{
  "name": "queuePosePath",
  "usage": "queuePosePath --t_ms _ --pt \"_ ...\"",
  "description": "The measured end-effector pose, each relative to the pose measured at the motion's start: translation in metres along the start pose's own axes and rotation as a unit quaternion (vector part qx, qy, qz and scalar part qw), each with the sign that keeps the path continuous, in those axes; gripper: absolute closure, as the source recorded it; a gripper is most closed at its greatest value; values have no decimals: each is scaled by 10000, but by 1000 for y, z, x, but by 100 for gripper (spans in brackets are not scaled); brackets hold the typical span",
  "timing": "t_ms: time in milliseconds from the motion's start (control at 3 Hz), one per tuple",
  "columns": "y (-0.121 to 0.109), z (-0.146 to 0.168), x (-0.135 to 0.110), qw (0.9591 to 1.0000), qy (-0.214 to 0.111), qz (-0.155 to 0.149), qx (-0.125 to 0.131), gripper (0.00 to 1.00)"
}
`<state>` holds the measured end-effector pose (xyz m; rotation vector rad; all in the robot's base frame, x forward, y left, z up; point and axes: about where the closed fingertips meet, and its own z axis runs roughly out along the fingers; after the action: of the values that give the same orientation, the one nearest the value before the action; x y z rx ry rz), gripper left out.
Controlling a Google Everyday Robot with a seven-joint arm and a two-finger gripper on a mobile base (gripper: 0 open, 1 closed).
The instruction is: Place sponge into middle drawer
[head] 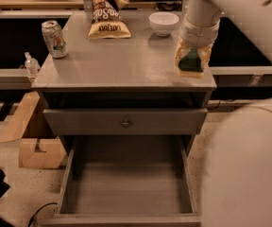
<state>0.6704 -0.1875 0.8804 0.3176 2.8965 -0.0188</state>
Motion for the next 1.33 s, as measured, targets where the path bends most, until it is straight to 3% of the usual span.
queuePosePath --t_ms 333,667,1000,1333 --pt "-16 -37 44 9967 -333 -624 -408 100" --pt "-27 -65 96 9839 -776 -1310 -934 100" --pt "-20 -40 152 9654 -712 -2186 -1228 100" --pt "-20 -39 151 9655 -699 -2205 -1200 100"
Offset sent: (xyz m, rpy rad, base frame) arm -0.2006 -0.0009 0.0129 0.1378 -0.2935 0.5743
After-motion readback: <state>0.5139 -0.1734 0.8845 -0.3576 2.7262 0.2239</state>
